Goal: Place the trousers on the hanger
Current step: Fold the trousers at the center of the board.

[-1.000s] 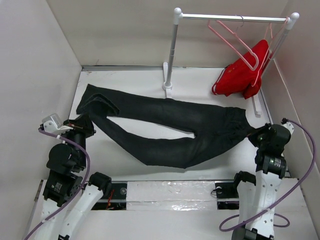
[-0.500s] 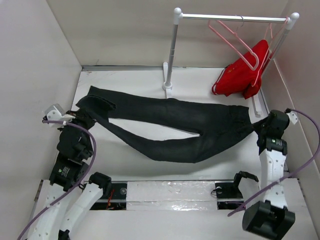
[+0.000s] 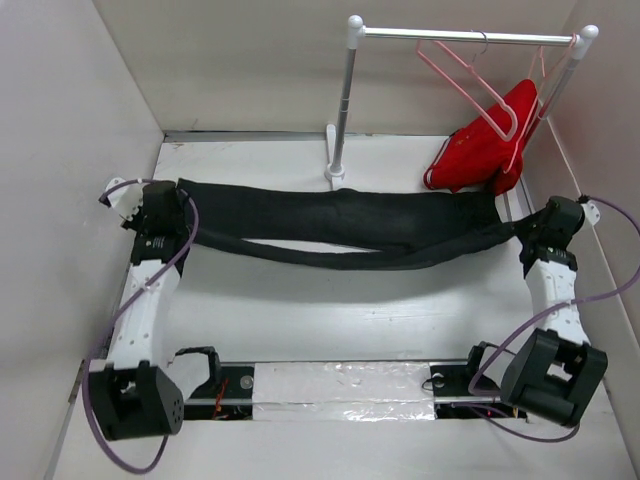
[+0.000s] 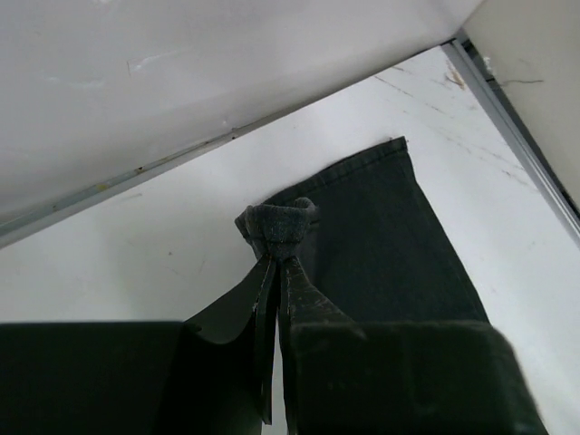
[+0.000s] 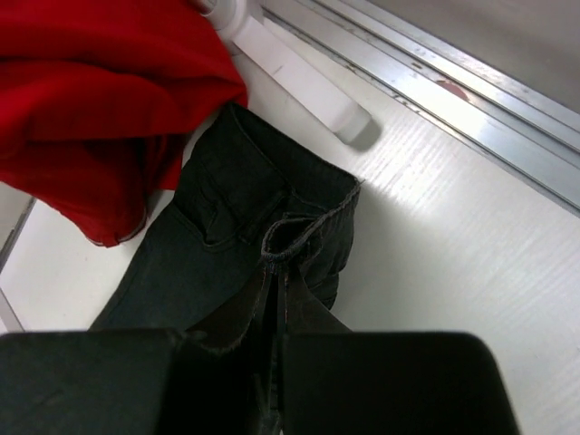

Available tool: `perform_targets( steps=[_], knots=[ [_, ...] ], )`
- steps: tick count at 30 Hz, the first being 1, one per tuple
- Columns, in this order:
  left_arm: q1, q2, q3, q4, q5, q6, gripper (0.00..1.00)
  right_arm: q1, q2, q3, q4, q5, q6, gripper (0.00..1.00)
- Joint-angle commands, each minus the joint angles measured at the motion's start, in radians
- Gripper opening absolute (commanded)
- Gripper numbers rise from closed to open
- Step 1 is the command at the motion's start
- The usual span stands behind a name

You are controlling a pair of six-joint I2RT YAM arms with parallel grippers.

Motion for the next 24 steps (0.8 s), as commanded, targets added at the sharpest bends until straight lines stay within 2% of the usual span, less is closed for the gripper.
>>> perform_targets(
  steps=[1, 9, 17, 24],
  knots=[
    [0.032, 0.057, 0.082, 0.077, -0.021, -0.036, 0.0, -0.013, 0.075, 0.092, 0.142, -0.05, 0.013, 0.0],
    [0.043, 0.299, 0.192, 0.111, -0.093, 0.007, 0.0, 0.032, 0.251, 0.202, 0.214, -0.043, 0.02, 0.0],
    [0.043, 0.491, 0.339, 0.145, -0.087, 0.041, 0.0, 0.051, 0.464, 0.334, 0.24, -0.096, 0.034, 0.0],
    [0.043, 0.666, 0.46, 0.19, -0.092, 0.128, 0.0, 0.06, 0.578, 0.368, 0.315, -0.159, 0.057, 0.0]
  ],
)
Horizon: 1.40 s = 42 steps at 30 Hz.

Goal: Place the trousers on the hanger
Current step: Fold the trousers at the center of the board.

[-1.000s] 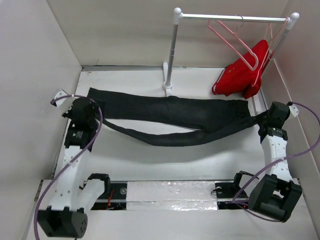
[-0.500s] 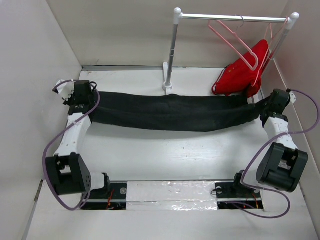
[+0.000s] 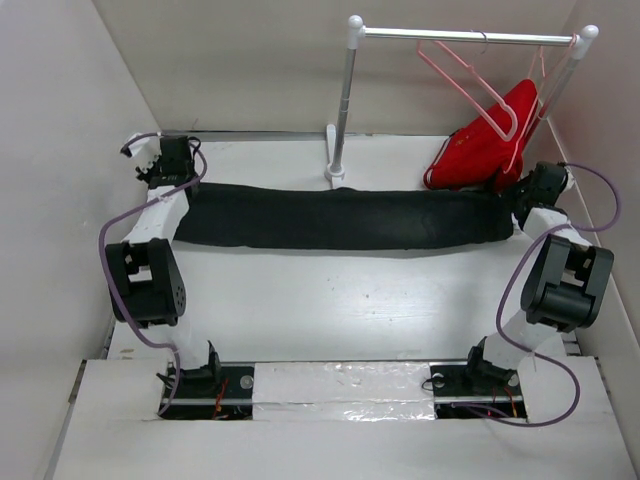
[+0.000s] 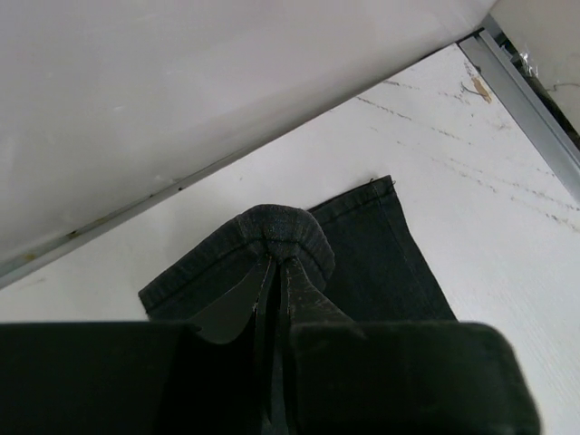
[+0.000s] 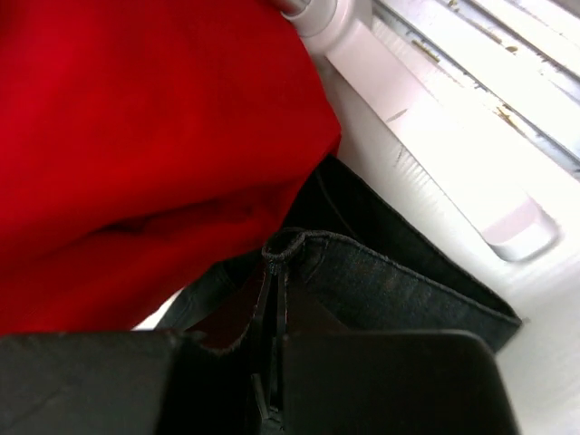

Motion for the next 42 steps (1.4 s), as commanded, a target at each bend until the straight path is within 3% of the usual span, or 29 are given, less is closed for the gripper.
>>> perform_targets(
  steps=[1, 3, 6, 9, 13, 15, 20, 25, 30, 33, 39, 41, 42],
  knots=[
    [0.013, 0.043, 0.084, 0.069, -0.039, 0.073, 0.0, 0.012, 0.03, 0.061, 0.125, -0.03, 0.017, 0.01],
    [0.013, 0.105, 0.123, 0.074, -0.024, 0.096, 0.0, 0.012, 0.048, 0.073, 0.128, -0.036, 0.017, 0.05],
    [0.013, 0.183, 0.182, 0.054, 0.004, 0.102, 0.01, 0.021, 0.083, 0.067, 0.178, -0.084, 0.019, 0.21],
    [0.013, 0.188, 0.188, 0.095, 0.027, 0.108, 0.01, 0.021, 0.094, 0.066, 0.203, -0.11, 0.032, 0.26],
    [0.003, 0.195, 0.191, 0.189, 0.062, 0.119, 0.02, 0.03, 0.07, 0.044, 0.22, -0.133, 0.035, 0.55],
    [-0.006, 0.214, 0.211, 0.192, 0.056, 0.119, 0.02, 0.03, 0.03, 0.015, 0.237, -0.144, 0.045, 0.61],
    [-0.017, 0.264, 0.24, 0.197, 0.07, 0.139, 0.0, 0.03, -0.094, -0.167, 0.314, -0.156, 0.055, 0.67],
    [-0.053, 0.291, 0.3, 0.107, -0.039, 0.122, 0.0, 0.03, -0.229, -0.316, 0.383, -0.145, 0.057, 0.66],
    [-0.053, 0.142, 0.104, 0.319, -0.03, 0.133, 0.0, 0.03, -0.309, -0.394, 0.383, -0.145, 0.049, 0.65],
    [-0.053, 0.183, 0.194, 0.243, -0.049, 0.128, 0.0, 0.03, -0.326, -0.407, 0.369, -0.124, 0.052, 0.66],
    [-0.053, 0.322, 0.345, 0.2, -0.024, 0.151, 0.01, -0.041, -0.294, -0.444, 0.363, -0.16, 0.066, 0.84],
    [-0.053, 0.426, 0.433, 0.087, -0.019, 0.146, 0.07, -0.061, -0.294, -0.459, 0.38, -0.18, 0.072, 0.86],
    [-0.053, 0.46, 0.512, 0.045, -0.001, 0.149, 0.2, -0.074, -0.297, -0.459, 0.377, -0.182, 0.071, 0.87]
  ],
)
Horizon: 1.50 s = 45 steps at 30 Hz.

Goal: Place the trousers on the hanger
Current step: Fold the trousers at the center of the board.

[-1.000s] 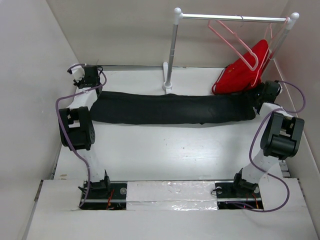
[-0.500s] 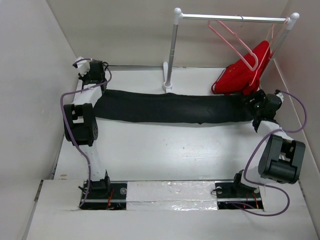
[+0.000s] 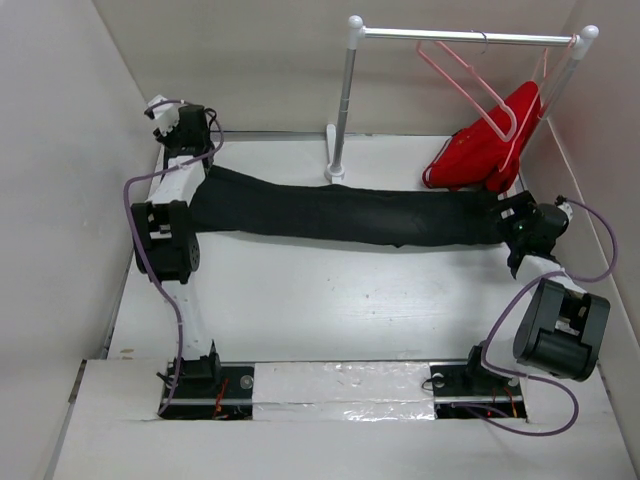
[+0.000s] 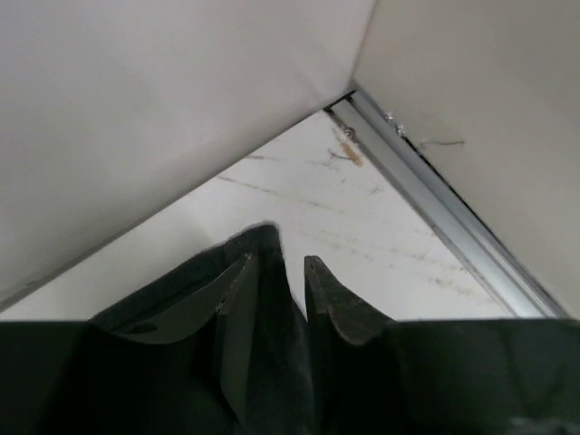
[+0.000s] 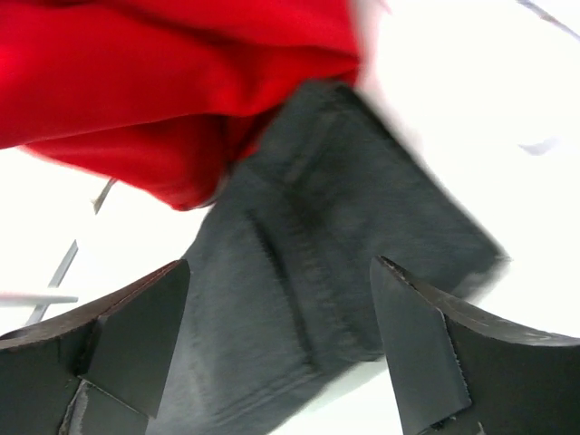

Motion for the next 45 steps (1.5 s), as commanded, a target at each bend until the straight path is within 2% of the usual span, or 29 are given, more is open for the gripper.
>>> perform_targets(
  steps=[1, 2, 3, 6, 9, 11, 12, 13, 15, 16, 19, 21, 24, 25, 28, 32, 36, 40, 43, 45],
  knots=[
    [0.013, 0.121, 0.156, -0.139, 0.02, 0.008, 0.26, -0.035, -0.012, -0.016, 0.049, -0.021, 0.006, 0.88],
    [0.013, 0.145, 0.168, -0.161, 0.022, 0.002, 0.33, -0.035, -0.02, -0.014, 0.038, -0.014, 0.006, 0.88],
    [0.013, 0.143, 0.144, -0.146, 0.034, 0.011, 0.51, -0.035, -0.029, -0.019, 0.033, -0.01, 0.006, 0.89],
    [0.022, 0.086, 0.041, -0.061, 0.09, 0.029, 0.7, -0.026, -0.068, -0.043, 0.012, 0.003, 0.006, 0.89],
    [0.022, 0.009, -0.051, -0.026, 0.122, 0.026, 0.72, -0.014, -0.115, -0.089, 0.013, 0.017, 0.015, 0.81],
    [0.022, -0.058, -0.097, -0.032, 0.142, -0.007, 0.71, -0.003, -0.153, -0.132, 0.013, 0.019, 0.023, 0.72],
    [0.022, -0.089, -0.161, -0.032, 0.151, -0.021, 0.7, 0.006, -0.164, -0.143, 0.01, 0.017, 0.023, 0.62],
    [0.022, -0.115, -0.198, -0.034, 0.166, -0.065, 0.68, 0.006, -0.177, -0.164, 0.006, 0.008, 0.023, 0.43],
    [0.022, -0.204, -0.301, -0.032, 0.192, -0.107, 0.61, 0.006, -0.213, -0.187, 0.01, -0.027, 0.017, 0.2],
    [0.033, -0.228, -0.329, -0.041, 0.223, -0.147, 0.59, 0.006, -0.226, -0.197, 0.006, -0.032, 0.006, 0.0],
    [0.06, -0.348, -0.474, -0.09, 0.301, -0.256, 0.56, 0.016, -0.287, -0.25, -0.024, -0.088, -0.012, 0.0],
    [0.061, -0.385, -0.526, -0.104, 0.294, -0.282, 0.58, 0.016, -0.327, -0.279, -0.027, -0.104, -0.017, 0.0],
    [0.061, -0.423, -0.599, -0.116, 0.318, -0.326, 0.62, 0.016, -0.387, -0.307, -0.051, -0.063, -0.028, 0.37],
    [0.061, -0.425, -0.614, -0.117, 0.338, -0.337, 0.63, 0.016, -0.39, -0.31, -0.054, -0.055, -0.029, 0.55],
    [0.07, -0.402, -0.655, -0.113, 0.39, -0.375, 0.67, 0.005, -0.365, -0.316, -0.051, -0.081, -0.022, 0.68],
    [0.07, -0.356, -0.683, -0.097, 0.406, -0.389, 0.67, -0.007, -0.264, -0.329, 0.013, -0.114, 0.003, 0.69],
    [0.079, -0.321, -0.676, -0.077, 0.432, -0.4, 0.67, -0.007, -0.084, -0.336, 0.128, -0.121, 0.061, 0.67],
    [0.079, -0.278, -0.654, -0.055, 0.461, -0.408, 0.67, -0.007, 0.047, -0.303, 0.226, -0.107, 0.139, 0.62],
    [0.079, -0.24, -0.633, -0.049, 0.488, -0.418, 0.64, 0.046, 0.055, -0.289, 0.289, -0.086, 0.195, 0.56],
    [0.079, -0.223, -0.628, -0.049, 0.499, -0.432, 0.61, 0.056, 0.038, -0.231, 0.227, -0.02, 0.207, 0.56]
  ],
)
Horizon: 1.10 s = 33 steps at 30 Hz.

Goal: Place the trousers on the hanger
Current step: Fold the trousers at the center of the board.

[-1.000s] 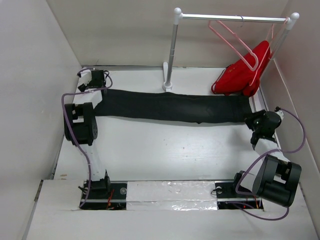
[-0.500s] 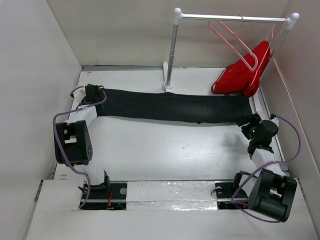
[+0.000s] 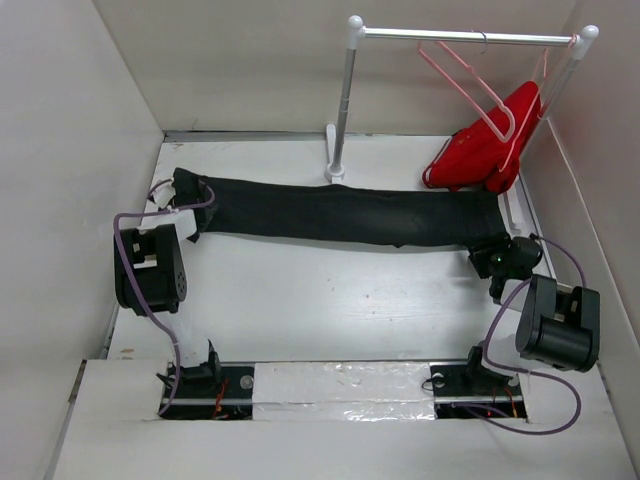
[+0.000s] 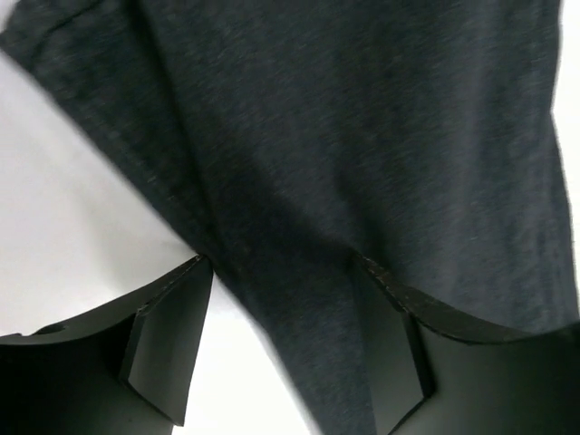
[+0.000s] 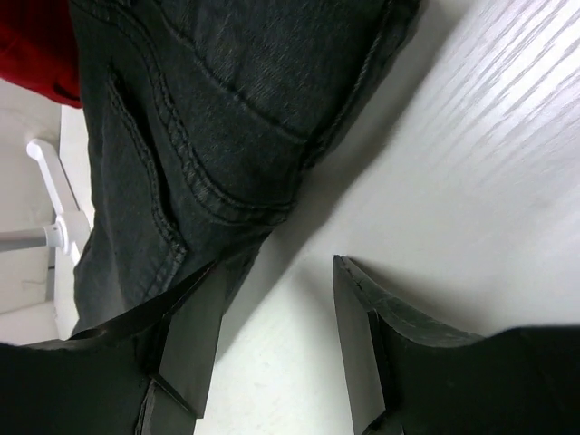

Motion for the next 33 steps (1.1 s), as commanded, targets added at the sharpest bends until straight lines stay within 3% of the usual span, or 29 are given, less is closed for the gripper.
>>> perform_targets(
  steps=[1, 8, 10, 11, 12, 14, 16, 21, 26, 31, 33],
  knots=[
    [0.003, 0.038, 0.021, 0.017, 0.053, -0.031, 0.6, 0.034, -0.017, 0.088, 0.012, 0.081, 0.049, 0.56],
    [0.003, 0.062, 0.034, 0.04, 0.067, -0.033, 0.48, 0.034, 0.11, 0.181, -0.001, 0.066, 0.093, 0.55],
    [0.003, 0.061, 0.029, 0.052, 0.071, -0.033, 0.37, 0.034, 0.153, 0.165, 0.06, 0.037, 0.117, 0.5],
    [0.003, 0.061, 0.029, 0.058, 0.074, -0.03, 0.3, 0.034, 0.155, 0.153, 0.091, 0.046, 0.124, 0.42],
    [0.003, 0.059, 0.031, 0.057, 0.074, -0.027, 0.12, 0.025, 0.155, 0.156, 0.084, 0.049, 0.127, 0.34],
    [0.003, 0.058, 0.034, 0.06, 0.08, -0.013, 0.02, 0.025, 0.153, 0.185, 0.026, 0.052, 0.102, 0.21],
    [0.003, 0.054, 0.046, 0.042, 0.064, -0.007, 0.0, 0.016, 0.146, 0.187, 0.013, 0.055, 0.088, 0.0],
    [0.003, -0.017, 0.055, -0.033, -0.063, 0.041, 0.0, 0.006, 0.033, 0.145, -0.008, 0.075, 0.062, 0.0],
    [0.003, -0.114, 0.011, -0.124, -0.304, 0.078, 0.0, -0.006, -0.19, 0.058, -0.138, 0.126, -0.022, 0.0],
    [0.003, -0.249, -0.095, -0.205, -0.346, 0.026, 0.0, -0.139, -0.451, -0.025, -0.277, 0.042, -0.143, 0.0],
    [0.003, -0.327, -0.164, -0.219, -0.32, -0.077, 0.0, -0.185, -0.559, -0.043, -0.392, -0.018, -0.184, 0.0]
  ],
)
